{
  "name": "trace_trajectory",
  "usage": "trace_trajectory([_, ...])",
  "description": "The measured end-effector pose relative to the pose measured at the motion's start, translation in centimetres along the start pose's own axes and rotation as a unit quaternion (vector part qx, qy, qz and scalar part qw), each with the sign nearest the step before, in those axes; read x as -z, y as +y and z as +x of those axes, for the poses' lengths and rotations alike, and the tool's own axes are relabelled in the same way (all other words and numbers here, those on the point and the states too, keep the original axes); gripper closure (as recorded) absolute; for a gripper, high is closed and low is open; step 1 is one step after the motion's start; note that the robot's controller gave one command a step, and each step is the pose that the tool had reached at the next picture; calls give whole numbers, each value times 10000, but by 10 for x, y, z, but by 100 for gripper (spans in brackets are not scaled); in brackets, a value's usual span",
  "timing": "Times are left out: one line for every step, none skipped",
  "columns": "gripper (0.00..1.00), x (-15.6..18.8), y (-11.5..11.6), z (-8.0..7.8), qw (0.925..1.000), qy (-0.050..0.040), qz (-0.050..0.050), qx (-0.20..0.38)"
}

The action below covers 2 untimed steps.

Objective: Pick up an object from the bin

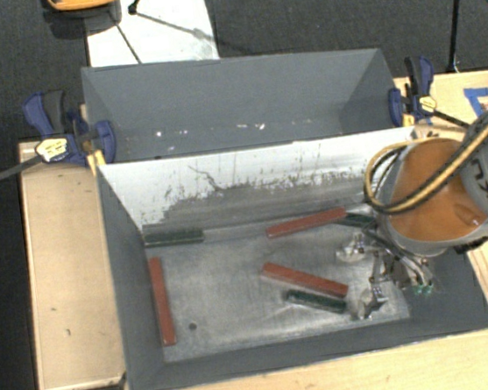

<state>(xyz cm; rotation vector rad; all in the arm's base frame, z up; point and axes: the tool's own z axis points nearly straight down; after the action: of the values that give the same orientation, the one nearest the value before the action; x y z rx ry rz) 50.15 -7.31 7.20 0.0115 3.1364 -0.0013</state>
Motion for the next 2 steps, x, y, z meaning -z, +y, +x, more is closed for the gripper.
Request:
trace_trajectory([100, 3, 66, -25, 9990, -30, -8, -437])
trace_trajectory([100, 3, 66, -25, 9991, -30, -7, -428])
